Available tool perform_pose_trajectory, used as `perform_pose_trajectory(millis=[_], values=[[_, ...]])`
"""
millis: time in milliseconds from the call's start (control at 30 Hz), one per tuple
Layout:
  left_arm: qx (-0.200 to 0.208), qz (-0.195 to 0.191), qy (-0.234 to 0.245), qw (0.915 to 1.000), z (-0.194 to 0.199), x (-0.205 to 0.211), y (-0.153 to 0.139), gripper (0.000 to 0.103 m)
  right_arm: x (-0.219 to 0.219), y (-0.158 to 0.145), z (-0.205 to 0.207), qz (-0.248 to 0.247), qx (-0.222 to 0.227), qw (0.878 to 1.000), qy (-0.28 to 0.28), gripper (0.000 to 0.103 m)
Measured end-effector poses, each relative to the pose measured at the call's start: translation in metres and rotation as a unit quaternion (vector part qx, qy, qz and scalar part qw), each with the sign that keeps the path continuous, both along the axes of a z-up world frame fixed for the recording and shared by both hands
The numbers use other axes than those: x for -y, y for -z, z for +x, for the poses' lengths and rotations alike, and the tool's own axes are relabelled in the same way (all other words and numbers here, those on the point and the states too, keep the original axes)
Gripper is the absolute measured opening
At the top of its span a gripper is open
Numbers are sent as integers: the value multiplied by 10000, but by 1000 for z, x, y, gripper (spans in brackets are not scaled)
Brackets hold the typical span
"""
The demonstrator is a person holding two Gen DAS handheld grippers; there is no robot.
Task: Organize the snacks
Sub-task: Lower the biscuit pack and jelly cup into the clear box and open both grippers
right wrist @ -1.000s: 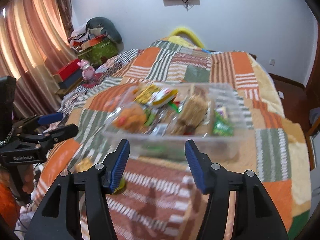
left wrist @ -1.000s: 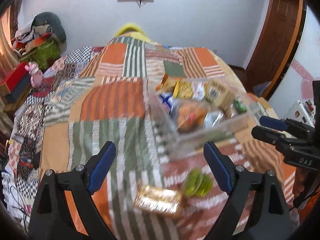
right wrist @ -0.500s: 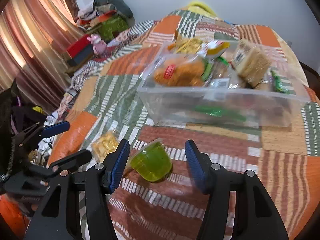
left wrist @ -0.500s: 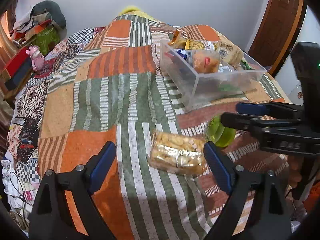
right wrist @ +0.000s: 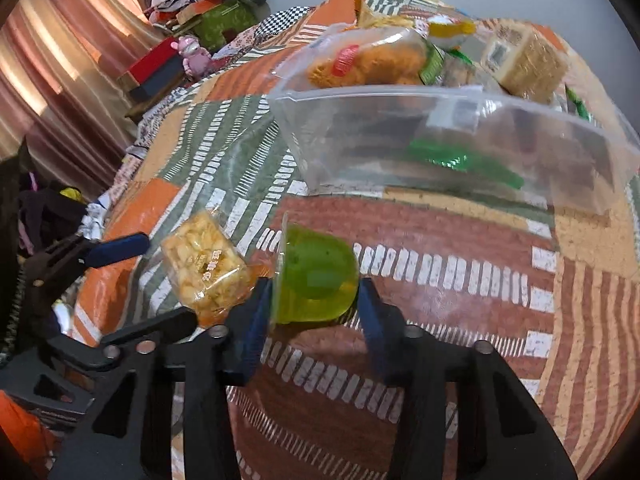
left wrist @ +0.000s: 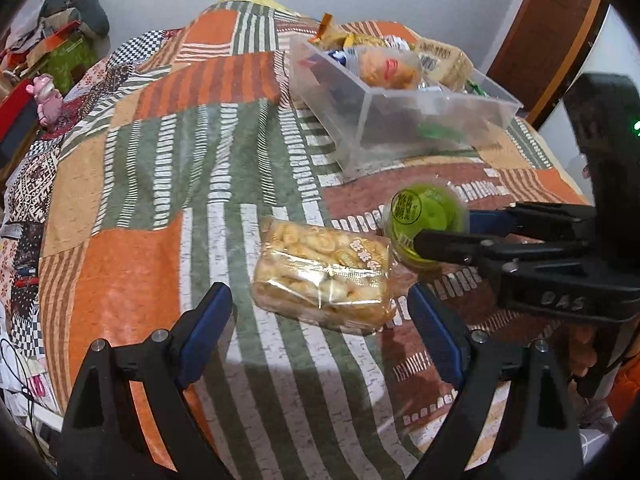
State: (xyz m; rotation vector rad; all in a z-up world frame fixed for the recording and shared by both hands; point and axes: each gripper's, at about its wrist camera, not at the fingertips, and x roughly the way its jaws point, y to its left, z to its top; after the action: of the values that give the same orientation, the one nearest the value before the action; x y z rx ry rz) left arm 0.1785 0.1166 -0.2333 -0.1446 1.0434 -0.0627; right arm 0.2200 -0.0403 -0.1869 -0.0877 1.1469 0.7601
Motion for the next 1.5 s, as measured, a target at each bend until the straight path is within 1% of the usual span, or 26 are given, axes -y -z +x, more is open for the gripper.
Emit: perform_pose_trajectory(millis=[267, 367, 467, 567, 733, 933, 1167, 1333, 1500], values=[[-94, -24, 10, 10000, 22, 8, 15, 89, -2, -5, 3, 31, 132, 9999, -82, 38], [-84, 21, -7, 10000, 27, 9, 18, 78, -9, -4, 4, 34, 163, 9998, -85, 38], [-3, -7, -43, 10000, 26, 6, 17, 76, -12, -4, 4, 29, 243, 9996, -115, 37], [36, 55, -80, 9999, 25, 4, 14, 75, -9, -5, 3, 38, 334, 9994, -95, 37], [269, 73, -150, 9995, 22, 3, -6, 75, 5, -13, 4, 131, 422, 9990, 52, 37], [644, 15, -141, 9978, 29, 13, -40, 75, 36, -34, 8, 257, 682, 9968, 342, 37], [1041, -78, -113, 9945, 58, 31, -78, 75, 75, -65, 20, 436, 1107, 9901, 748, 37], [1170, -114, -64, 9931, 82, 44, -91, 75, 97, -82, 36, 458, 1418, 9831, 1066, 37], [1257, -139, 28, 9920, 108, 61, -100, 75, 114, -91, 59, 437, 1623, 9769, 1320, 37]])
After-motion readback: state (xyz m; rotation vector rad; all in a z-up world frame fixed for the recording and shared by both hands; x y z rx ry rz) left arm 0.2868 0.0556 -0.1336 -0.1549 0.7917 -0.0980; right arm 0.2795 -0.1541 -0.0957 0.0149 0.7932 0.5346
